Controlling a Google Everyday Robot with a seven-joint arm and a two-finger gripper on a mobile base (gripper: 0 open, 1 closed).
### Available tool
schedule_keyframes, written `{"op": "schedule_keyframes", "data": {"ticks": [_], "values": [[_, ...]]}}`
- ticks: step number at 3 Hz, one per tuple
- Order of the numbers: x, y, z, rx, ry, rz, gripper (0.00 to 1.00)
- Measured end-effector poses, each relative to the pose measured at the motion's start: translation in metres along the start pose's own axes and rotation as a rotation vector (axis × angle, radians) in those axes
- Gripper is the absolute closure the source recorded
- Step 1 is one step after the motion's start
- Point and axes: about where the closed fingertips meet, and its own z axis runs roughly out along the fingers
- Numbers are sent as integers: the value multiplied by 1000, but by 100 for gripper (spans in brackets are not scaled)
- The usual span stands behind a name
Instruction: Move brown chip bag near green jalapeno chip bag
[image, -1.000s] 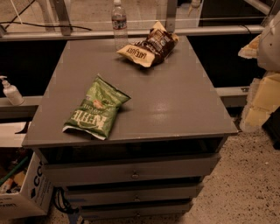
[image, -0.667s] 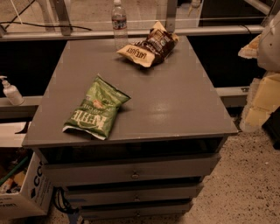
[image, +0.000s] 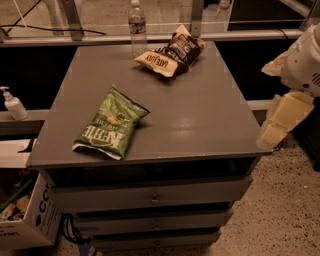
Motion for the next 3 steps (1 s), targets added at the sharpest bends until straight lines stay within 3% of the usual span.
{"op": "schedule_keyframes", "data": {"ticks": [2, 3], "values": [[-43, -71, 46, 108, -281, 46, 0], [-94, -129, 52, 221, -415, 8, 0]]}}
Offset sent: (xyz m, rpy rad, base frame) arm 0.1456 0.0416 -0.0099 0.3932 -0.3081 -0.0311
